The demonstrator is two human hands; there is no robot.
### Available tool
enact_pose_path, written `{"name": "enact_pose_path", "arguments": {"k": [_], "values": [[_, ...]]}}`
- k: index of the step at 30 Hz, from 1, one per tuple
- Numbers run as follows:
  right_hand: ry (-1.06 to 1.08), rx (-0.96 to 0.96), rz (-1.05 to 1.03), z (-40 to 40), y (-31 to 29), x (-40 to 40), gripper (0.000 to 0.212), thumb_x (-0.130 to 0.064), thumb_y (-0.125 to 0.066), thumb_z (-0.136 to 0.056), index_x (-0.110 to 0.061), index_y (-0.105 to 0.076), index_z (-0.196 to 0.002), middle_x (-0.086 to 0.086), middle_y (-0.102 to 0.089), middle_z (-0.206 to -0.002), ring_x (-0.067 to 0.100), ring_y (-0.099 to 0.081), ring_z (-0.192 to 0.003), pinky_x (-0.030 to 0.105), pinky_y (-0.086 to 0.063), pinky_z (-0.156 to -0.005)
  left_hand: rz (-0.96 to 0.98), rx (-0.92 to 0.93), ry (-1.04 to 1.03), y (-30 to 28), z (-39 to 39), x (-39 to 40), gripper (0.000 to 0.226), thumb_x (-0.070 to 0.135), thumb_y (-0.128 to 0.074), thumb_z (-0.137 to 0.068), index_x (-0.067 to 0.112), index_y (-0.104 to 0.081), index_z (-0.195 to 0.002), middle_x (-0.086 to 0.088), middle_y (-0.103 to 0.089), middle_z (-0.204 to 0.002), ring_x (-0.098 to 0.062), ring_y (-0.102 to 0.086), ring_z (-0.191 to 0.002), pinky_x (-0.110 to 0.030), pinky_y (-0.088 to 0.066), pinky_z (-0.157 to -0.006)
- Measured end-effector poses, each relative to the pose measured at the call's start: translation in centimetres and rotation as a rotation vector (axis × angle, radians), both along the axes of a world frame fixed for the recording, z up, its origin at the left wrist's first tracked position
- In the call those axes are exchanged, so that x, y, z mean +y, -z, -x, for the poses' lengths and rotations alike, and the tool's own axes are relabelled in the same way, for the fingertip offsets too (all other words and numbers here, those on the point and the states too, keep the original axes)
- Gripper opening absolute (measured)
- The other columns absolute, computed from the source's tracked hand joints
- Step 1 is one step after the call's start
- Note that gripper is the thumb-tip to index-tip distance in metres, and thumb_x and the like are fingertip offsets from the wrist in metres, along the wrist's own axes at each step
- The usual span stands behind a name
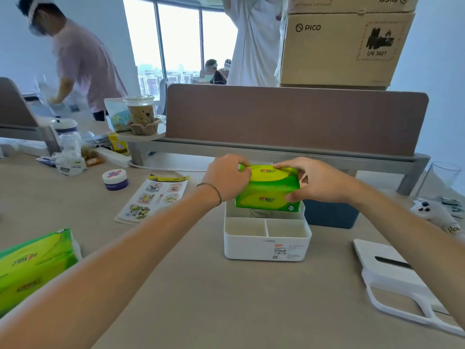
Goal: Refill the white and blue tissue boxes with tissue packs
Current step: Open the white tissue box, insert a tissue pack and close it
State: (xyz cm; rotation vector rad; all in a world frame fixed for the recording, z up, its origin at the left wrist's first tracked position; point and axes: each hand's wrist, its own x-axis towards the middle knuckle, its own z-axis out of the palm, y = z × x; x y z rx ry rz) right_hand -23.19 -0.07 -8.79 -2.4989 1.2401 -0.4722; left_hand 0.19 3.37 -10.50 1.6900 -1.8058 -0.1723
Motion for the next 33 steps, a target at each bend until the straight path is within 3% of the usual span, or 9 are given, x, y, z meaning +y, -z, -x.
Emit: {"name": "enact_pose_path", "arguments": {"k": [5, 8, 12, 18, 23, 27, 33], "values": [[0.003, 0.065, -0.001, -0.2, 1.8, -1.0, 0.076, -0.033, -0.083, -0.078, -0.037, -0.046, -0.144, -0.01, -0.051, -0.13, 0.009, -0.05, -0.113, 0.015, -0.042, -0.078, -0.039, -0.02, -0.022, 0.6, 0.3, -0.2, 0.035, 0.033, -0.046, -0.101, 0.021, -0.073, -0.12, -0.008, -0.073, -0.109, -0.026, -0.065, -0.088, -0.036, -0.056, -0.083], [0.006, 0.101, 0.024, -0.4, 2.8, -1.2, 0.077, -0.035, -0.084, -0.077, -0.036, -0.045, -0.144, -0.01, -0.052, -0.132, 0.012, -0.051, -0.115, 0.025, -0.048, -0.084, -0.079, -0.054, -0.032, 1.0, 0.4, -0.4, 0.037, 0.036, -0.045, -0.101, 0.018, -0.072, -0.119, -0.008, -0.072, -0.109, -0.023, -0.063, -0.081, -0.031, -0.054, -0.074], [-0.004, 0.125, 0.045, -0.6, 4.0, -1.2, 0.081, -0.039, -0.083, -0.076, -0.037, -0.043, -0.147, -0.009, -0.054, -0.134, 0.01, -0.05, -0.114, 0.032, -0.05, -0.09, -0.135, -0.126, -0.053, 1.6, 0.5, -0.4, 0.036, 0.04, -0.045, -0.102, 0.02, -0.069, -0.12, -0.001, -0.066, -0.102, -0.011, -0.055, -0.069, -0.024, -0.039, -0.055], [0.044, 0.089, 0.054, -0.1, 4.8, -1.2, 0.085, -0.048, -0.082, -0.073, -0.049, -0.037, -0.145, -0.004, -0.053, -0.138, 0.016, -0.048, -0.12, 0.037, -0.048, -0.095, -0.183, -0.216, -0.079, 1.5, 0.6, -0.5, 0.036, 0.045, -0.045, -0.1, 0.023, -0.069, -0.116, -0.003, -0.071, -0.107, -0.02, -0.064, -0.082, -0.03, -0.05, -0.07], [0.063, 0.019, 0.11, 0.9, 3.5, 0.8, 0.074, -0.035, -0.077, -0.084, -0.039, -0.041, -0.148, -0.009, -0.048, -0.15, 0.018, -0.038, -0.138, 0.042, -0.04, -0.106, -0.119, -0.287, -0.09, 1.0, 1.9, 0.4, 0.036, 0.043, -0.044, -0.101, 0.022, -0.07, -0.113, -0.004, -0.071, -0.108, -0.023, -0.062, -0.09, -0.03, -0.045, -0.073], [0.083, -0.027, 0.172, 3.2, 3.2, 2.5, 0.059, -0.037, -0.069, -0.09, -0.039, -0.046, -0.145, -0.012, -0.051, -0.148, 0.016, -0.042, -0.135, 0.041, -0.041, -0.106, -0.042, -0.423, 0.001, 0.8, 5.2, 1.9, 0.035, 0.04, -0.046, -0.099, 0.023, -0.068, -0.119, -0.005, -0.067, -0.116, -0.027, -0.06, -0.105, -0.035, -0.047, -0.081], [0.175, -0.047, 0.19, 7.9, 3.8, 6.0, 0.052, -0.029, -0.068, -0.091, -0.033, -0.053, -0.141, -0.01, -0.053, -0.146, 0.013, -0.046, -0.132, 0.035, -0.036, -0.108, 0.099, -0.332, 0.215, 0.8, 11.7, 3.6, 0.032, 0.038, -0.05, -0.099, 0.026, -0.067, -0.122, -0.001, -0.069, -0.118, -0.021, -0.063, -0.103, -0.037, -0.052, -0.084]]}}
